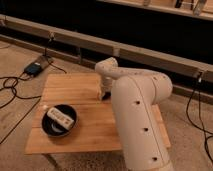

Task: Push the eraser across the table

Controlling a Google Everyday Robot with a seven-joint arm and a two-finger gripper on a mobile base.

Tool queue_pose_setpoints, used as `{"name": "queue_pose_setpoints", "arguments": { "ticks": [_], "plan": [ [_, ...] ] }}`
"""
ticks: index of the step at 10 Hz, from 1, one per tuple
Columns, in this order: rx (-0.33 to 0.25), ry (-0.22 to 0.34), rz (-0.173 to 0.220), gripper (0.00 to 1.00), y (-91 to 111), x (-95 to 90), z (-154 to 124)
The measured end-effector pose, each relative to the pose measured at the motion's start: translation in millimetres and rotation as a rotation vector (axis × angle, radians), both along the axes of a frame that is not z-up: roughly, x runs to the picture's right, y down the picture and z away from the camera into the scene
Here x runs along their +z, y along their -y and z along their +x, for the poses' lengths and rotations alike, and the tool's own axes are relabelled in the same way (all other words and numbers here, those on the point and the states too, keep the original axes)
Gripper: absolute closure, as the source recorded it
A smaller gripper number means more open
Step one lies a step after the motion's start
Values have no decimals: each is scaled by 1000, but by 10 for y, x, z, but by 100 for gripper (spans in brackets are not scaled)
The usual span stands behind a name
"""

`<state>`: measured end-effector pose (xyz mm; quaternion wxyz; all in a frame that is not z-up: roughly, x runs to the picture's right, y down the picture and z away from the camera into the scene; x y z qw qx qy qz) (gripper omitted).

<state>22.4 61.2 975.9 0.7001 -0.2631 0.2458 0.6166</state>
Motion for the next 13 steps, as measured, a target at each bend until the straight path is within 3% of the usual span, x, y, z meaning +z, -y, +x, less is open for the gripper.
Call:
{"name": "queue_pose_setpoints", "arguments": {
  "ticks": [13],
  "plan": [
    [28, -34, 92, 35, 344, 301, 442]
  ]
}}
